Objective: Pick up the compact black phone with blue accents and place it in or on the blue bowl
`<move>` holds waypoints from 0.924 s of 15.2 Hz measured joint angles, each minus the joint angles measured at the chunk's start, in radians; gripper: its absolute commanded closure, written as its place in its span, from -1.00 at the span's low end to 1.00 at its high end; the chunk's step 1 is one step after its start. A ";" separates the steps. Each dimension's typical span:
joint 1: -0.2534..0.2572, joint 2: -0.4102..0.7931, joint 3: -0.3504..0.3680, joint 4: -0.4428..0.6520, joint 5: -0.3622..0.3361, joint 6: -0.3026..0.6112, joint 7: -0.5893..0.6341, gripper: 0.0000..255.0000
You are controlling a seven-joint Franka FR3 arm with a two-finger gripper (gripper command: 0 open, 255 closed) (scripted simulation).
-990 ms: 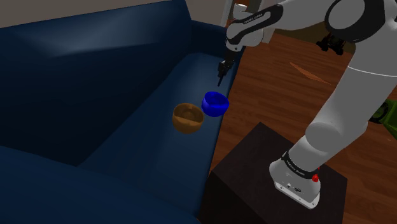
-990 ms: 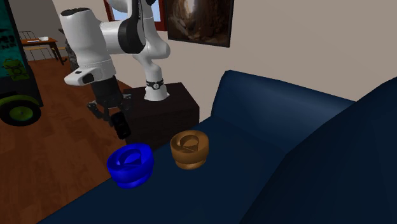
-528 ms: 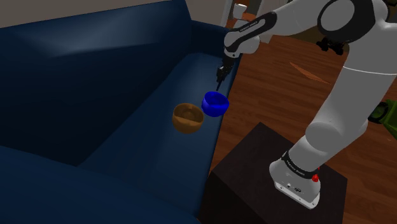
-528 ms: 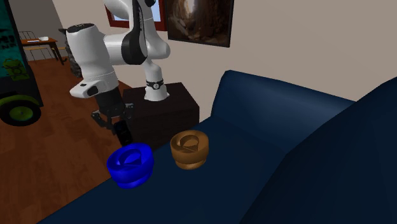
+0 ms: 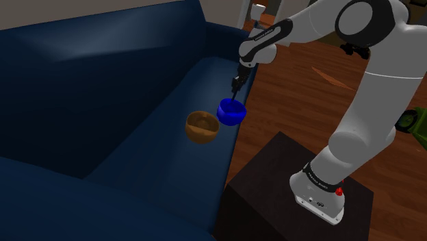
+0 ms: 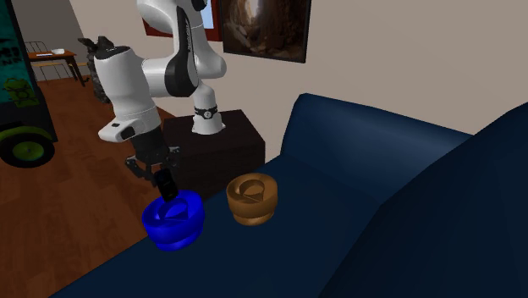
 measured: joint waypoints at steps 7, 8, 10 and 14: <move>0.000 0.001 0.000 0.000 0.000 0.001 0.000 -1.00; 0.000 0.001 0.000 0.000 0.000 0.001 0.000 -1.00; 0.000 0.001 0.000 0.000 0.000 0.001 0.000 -1.00; -0.001 -0.062 -0.005 0.011 -0.010 -0.072 0.006 -1.00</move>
